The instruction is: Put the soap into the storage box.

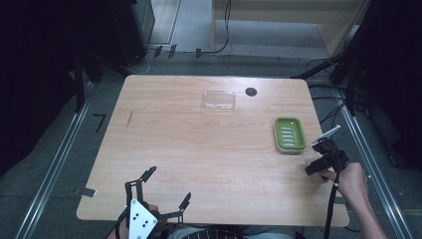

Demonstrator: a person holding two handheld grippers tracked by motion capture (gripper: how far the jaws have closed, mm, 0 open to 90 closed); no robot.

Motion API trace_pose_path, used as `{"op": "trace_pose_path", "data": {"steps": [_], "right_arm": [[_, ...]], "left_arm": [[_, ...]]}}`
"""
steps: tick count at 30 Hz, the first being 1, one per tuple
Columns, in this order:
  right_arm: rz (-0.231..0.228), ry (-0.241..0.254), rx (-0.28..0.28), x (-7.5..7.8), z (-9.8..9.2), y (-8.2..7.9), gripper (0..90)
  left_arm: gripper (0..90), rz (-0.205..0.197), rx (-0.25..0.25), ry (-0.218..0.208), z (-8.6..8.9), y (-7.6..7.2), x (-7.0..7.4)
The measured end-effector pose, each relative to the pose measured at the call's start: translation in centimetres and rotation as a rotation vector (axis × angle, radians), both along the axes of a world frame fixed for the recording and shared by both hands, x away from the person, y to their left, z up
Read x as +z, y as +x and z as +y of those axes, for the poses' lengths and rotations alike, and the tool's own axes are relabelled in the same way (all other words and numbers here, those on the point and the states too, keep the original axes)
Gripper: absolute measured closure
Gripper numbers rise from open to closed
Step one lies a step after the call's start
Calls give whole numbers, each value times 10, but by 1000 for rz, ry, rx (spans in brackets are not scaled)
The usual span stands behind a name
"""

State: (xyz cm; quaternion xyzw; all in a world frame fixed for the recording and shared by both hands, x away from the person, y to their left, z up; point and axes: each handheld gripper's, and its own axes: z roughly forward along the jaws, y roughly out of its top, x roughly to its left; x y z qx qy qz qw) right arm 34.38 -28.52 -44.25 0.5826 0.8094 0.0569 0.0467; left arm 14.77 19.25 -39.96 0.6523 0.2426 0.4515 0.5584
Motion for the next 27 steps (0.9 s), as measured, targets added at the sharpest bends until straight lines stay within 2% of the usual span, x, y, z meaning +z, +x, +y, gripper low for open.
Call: {"op": "trace_pose_path", "data": {"steps": [13,27], "right_arm": [[-21,-8,23,7,6,0,335],[-65,0,33,17,10,3,336]], "left_arm": [[0,1,0,-1,0,0,0],[0,1,2,3,-1,0,0]]}}
